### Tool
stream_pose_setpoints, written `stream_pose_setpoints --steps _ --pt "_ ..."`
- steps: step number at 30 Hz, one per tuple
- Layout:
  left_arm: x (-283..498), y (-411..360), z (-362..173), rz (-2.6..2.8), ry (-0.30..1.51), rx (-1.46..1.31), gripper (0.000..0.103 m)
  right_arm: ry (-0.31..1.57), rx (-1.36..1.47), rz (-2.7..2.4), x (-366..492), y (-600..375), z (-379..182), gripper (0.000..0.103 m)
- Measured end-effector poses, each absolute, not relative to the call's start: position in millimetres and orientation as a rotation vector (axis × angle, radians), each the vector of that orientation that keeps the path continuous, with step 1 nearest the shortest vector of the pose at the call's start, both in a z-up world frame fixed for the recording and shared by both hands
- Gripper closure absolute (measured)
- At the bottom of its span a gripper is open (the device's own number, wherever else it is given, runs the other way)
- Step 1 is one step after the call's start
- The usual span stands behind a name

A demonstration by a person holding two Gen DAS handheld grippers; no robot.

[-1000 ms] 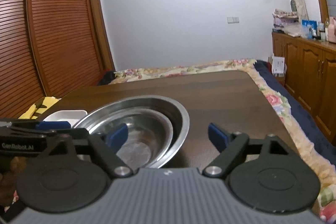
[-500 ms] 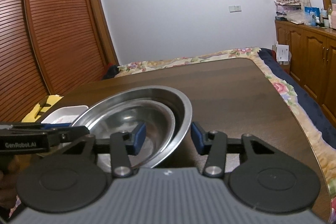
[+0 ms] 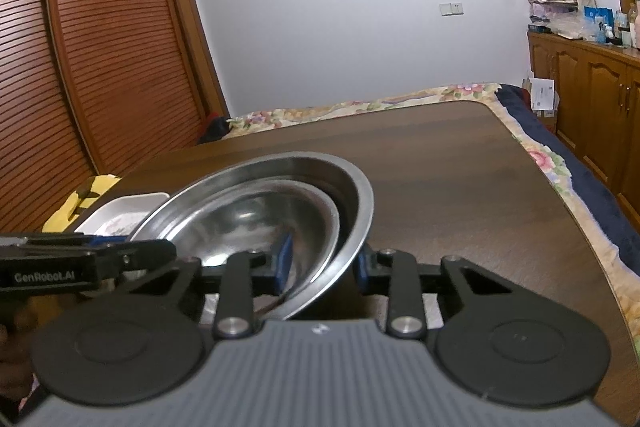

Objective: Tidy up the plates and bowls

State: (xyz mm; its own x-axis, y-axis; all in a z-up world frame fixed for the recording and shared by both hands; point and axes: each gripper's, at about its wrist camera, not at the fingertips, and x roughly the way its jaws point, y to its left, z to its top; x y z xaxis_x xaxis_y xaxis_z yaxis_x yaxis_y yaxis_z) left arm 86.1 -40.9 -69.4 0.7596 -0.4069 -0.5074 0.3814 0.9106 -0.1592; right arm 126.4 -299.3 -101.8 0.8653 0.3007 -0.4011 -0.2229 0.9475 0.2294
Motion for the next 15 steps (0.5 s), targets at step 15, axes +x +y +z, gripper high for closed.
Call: stream_pose_setpoints --steps 15 --pt "85.7 -40.6 -65.6 -0.419 0.565 -0.040 0.071 0.447 0.212 0.284 127.3 -302.7 -102.0 0.077"
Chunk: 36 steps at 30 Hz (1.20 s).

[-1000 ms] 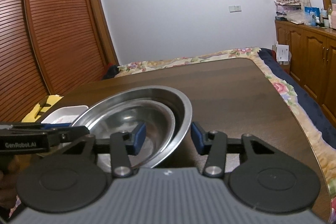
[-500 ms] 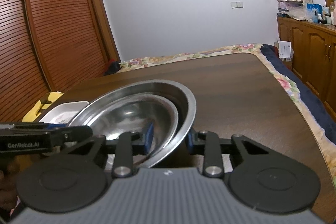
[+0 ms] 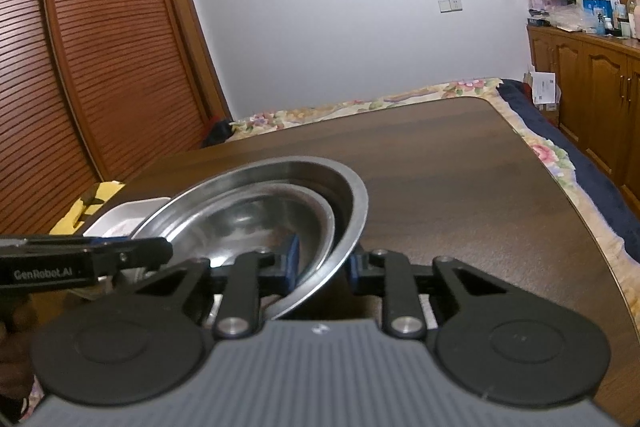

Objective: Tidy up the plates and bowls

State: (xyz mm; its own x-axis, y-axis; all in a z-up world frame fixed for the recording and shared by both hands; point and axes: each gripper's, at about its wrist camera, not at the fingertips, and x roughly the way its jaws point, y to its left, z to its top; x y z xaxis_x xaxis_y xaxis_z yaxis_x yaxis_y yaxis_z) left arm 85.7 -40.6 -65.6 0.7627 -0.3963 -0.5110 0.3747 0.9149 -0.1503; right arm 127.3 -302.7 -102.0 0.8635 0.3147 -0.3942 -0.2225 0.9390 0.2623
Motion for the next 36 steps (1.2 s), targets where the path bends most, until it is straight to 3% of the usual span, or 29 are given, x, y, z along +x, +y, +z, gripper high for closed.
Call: stream_pose_setpoints --steps 14,36 --pt "74 -23 -45 -0.419 0.508 -0.053 0.070 0.390 0.209 0.317 122 -292 -81 0.077" --pt "66 76 -38 -0.274 0.491 -0.114 0.070 0.406 0.099 0.493 138 -208 -67 0.077"
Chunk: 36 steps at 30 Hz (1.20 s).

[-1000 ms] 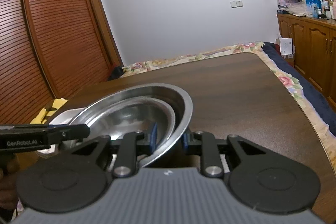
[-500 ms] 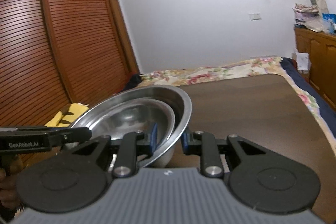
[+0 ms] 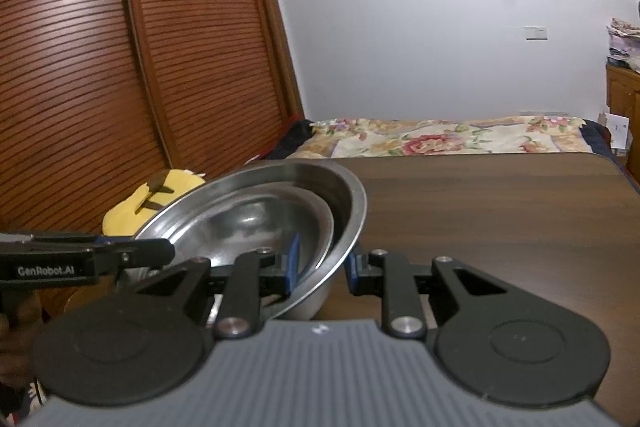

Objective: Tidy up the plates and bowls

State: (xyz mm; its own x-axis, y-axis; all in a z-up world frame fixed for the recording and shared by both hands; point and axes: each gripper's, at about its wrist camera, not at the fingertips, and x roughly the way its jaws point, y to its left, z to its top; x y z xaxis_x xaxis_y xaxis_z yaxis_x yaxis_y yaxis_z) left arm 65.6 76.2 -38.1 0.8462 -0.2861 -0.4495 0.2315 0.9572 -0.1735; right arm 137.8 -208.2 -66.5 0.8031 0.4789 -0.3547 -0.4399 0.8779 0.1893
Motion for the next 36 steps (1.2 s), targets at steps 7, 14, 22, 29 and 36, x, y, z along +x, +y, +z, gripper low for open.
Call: stream_pose_setpoints --steps 7,14,22,29,36 --pt "67 87 -45 -0.238 0.504 -0.127 0.070 0.432 0.074 0.516 142 -196 -69 0.077" --pt "66 92 -47 -0.207 0.512 -0.120 0.071 0.447 0.059 0.532 142 -185 -72 0.077" --pt "66 95 -52 -0.196 0.527 -0.128 0.070 0.481 0.050 0.539 146 -177 -79 0.074" --pt "66 96 -51 -0.186 0.524 -0.122 0.070 0.467 0.035 0.528 142 -178 -75 0.044" --pt "64 99 -48 -0.149 0.511 -0.097 0.041 0.438 0.036 0.487 135 -190 -70 0.035"
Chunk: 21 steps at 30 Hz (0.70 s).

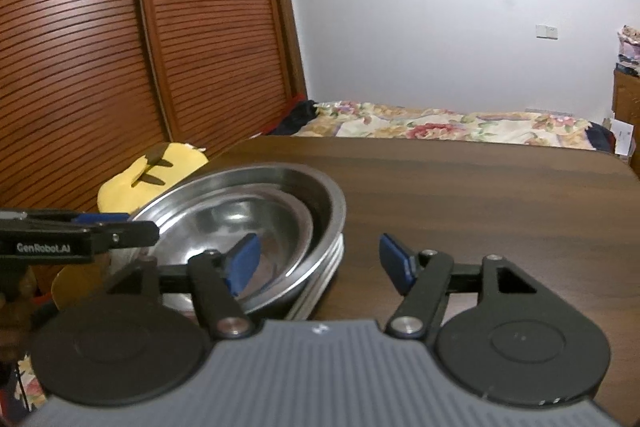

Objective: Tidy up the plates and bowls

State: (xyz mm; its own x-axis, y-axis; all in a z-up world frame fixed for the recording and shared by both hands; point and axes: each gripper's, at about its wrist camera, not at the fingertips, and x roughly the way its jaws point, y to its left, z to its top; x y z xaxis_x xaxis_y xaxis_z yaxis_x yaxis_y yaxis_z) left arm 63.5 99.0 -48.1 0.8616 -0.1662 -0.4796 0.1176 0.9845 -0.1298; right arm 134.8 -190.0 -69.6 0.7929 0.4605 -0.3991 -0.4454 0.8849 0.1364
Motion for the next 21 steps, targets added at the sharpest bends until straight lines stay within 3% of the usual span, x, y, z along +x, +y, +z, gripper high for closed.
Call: stream_pose_setpoints --steps 6,12,15,21 --pt "56 97 -35 -0.134 0.470 -0.058 0.016 0.410 0.045 0.437 123 -203 -57 0.028" --pt "49 86 -22 -0.146 0.433 -0.043 0.003 0.367 0.031 0.374 107 -213 -44 0.010" --pt "46 78 -16 -0.149 0.415 -0.032 0.000 0.348 0.037 0.341 99 -218 -39 0.000" --pt "39 62 -11 -0.157 0.400 -0.020 0.000 0.333 0.038 0.270 88 -228 -35 0.000"
